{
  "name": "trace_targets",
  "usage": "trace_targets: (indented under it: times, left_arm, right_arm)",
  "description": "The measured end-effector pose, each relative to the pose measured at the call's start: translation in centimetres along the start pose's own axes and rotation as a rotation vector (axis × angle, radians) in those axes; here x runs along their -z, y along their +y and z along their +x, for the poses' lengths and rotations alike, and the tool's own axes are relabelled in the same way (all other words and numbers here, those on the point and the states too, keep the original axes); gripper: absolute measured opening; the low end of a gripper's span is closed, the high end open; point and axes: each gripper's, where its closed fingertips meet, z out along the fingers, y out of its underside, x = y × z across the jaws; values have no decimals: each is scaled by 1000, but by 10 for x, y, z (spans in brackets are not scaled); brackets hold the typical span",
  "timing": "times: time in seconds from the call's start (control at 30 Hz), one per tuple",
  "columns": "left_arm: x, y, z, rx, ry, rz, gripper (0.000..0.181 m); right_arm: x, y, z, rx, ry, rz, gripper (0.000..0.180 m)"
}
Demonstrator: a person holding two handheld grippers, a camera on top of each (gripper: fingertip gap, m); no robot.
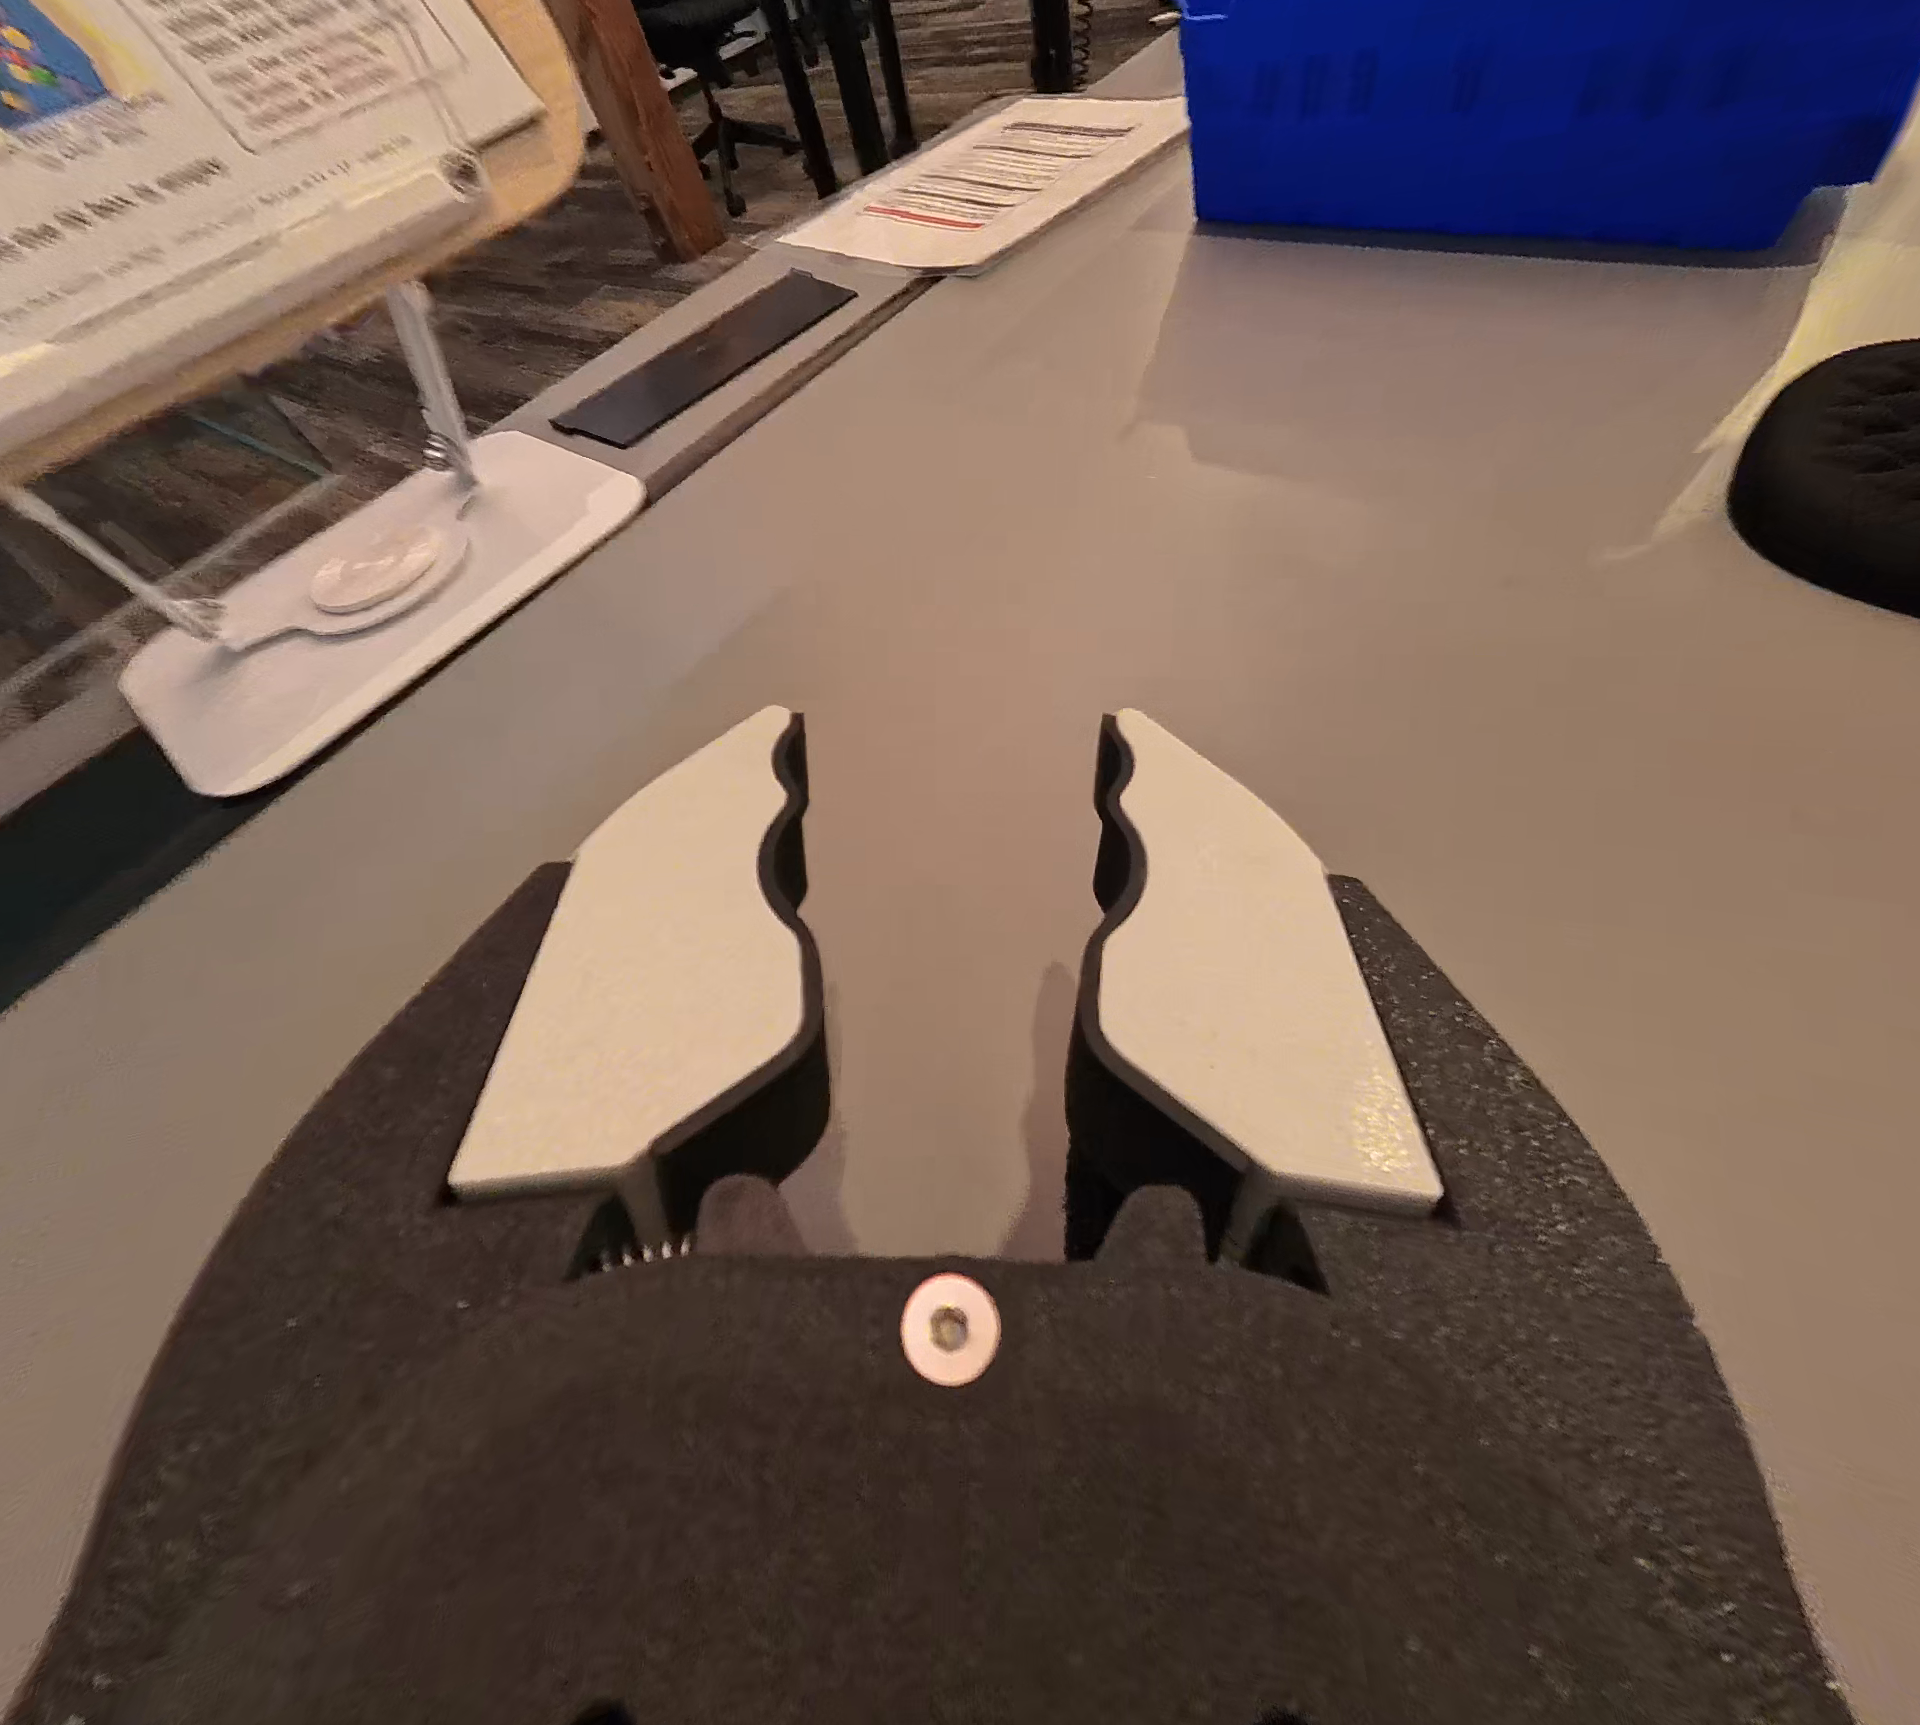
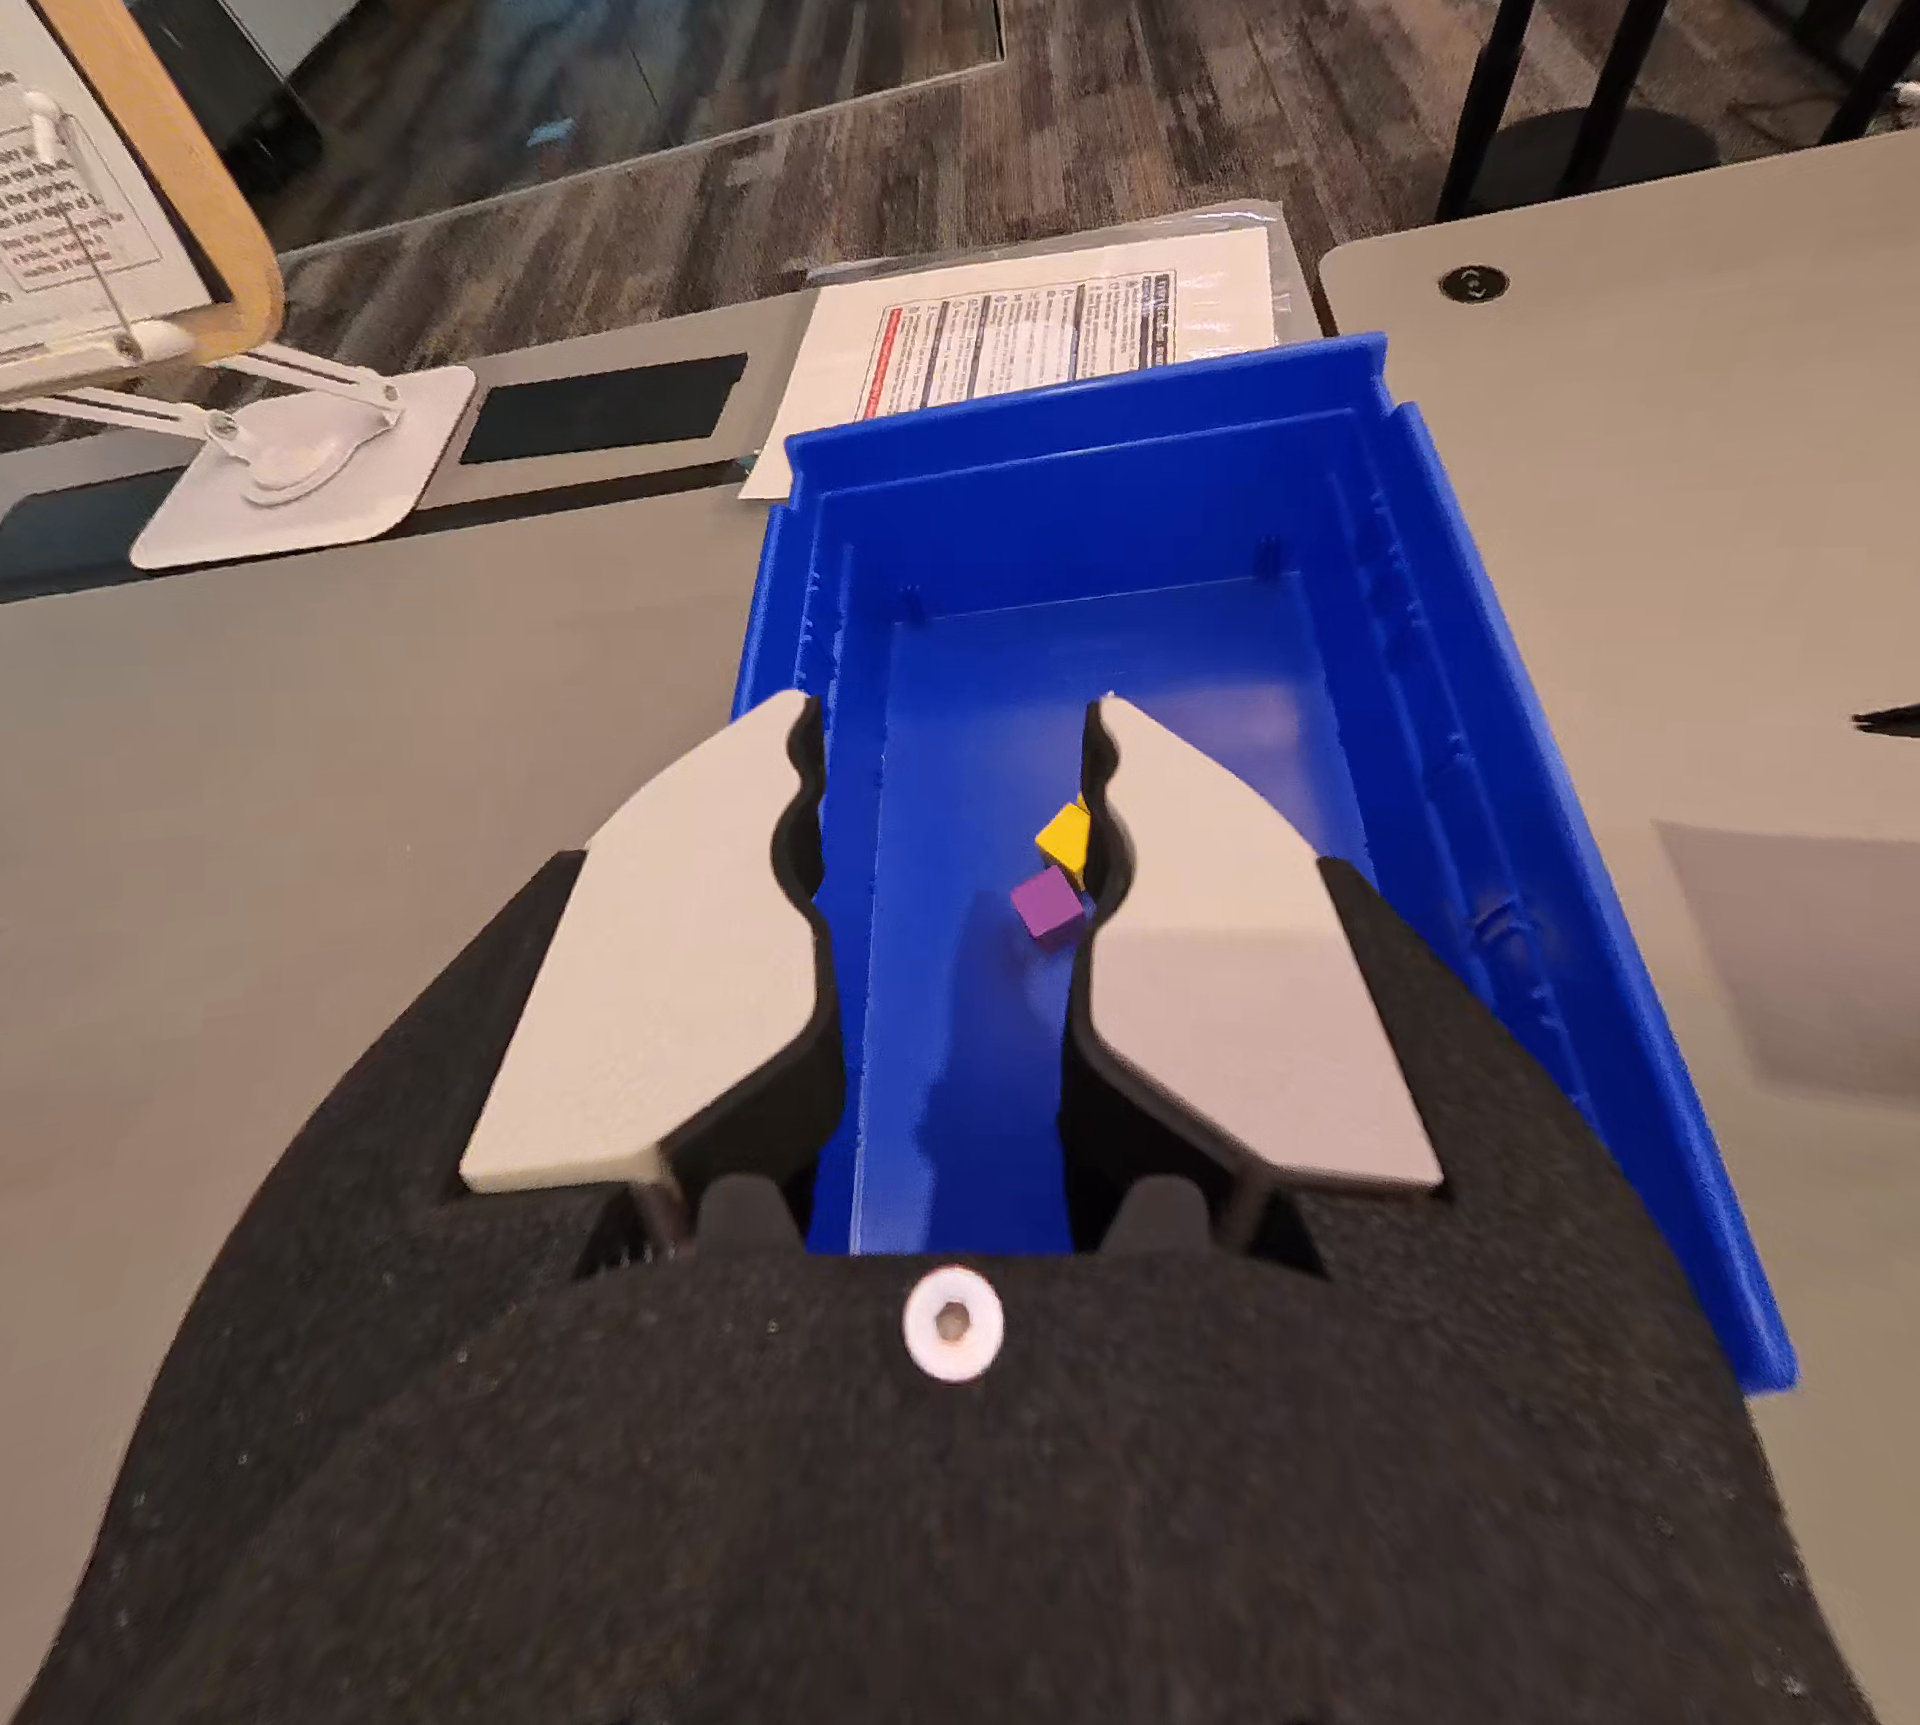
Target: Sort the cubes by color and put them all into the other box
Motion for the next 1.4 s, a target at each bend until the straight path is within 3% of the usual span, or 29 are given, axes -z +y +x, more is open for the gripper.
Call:
trace_targets:
  times: [0.1,0.2,0.27,0.37,0.43,0.53,0.67,0.77,0.83,1.0,1.3,1.4]
  left_arm:
    - [28,-28,-32,-46,-136,49,53]
    - [81,-54,-84,-58,-330,46,49]
    - [128,-50,-126,-94,-485,-54,42]
    - [208,-15,-196,-206,-732,-368,37]
    - [248,29,-223,-235,-692,-646,32]
    - [301,113,-238,-220,-446,-1082,30]
    - [355,185,-248,-157,-267,-1411,14]
    - [369,211,-240,42,-184,-1535,27]
    - [372,222,-243,86,-176,-1591,22]
    - [390,242,-231,299,-146,-1764,32]
    - [397,253,-223,579,-286,-1811,32]
    - [398,257,-225,592,-332,-1835,32]
  right_arm:
    - [6,3,0,30,25,-21,47]
    - [6,2,-4,49,15,-27,46]
    - [3,1,-10,62,-2,-35,47]
    - [-5,1,-18,102,-17,-61,46]
    - [-11,0,-24,137,-21,-84,46]
    - [-16,-10,-30,234,5,-68,42]
    - [-18,-20,-46,277,-9,-54,42]
    - [-20,-18,-55,312,-15,-77,42]
    - [-23,-13,-58,328,-14,-110,42]
    - [-29,-3,-62,353,-10,-173,42]
    - [-35,-3,-73,400,-24,-213,42]
    - [-38,-1,-77,417,-30,-230,42]
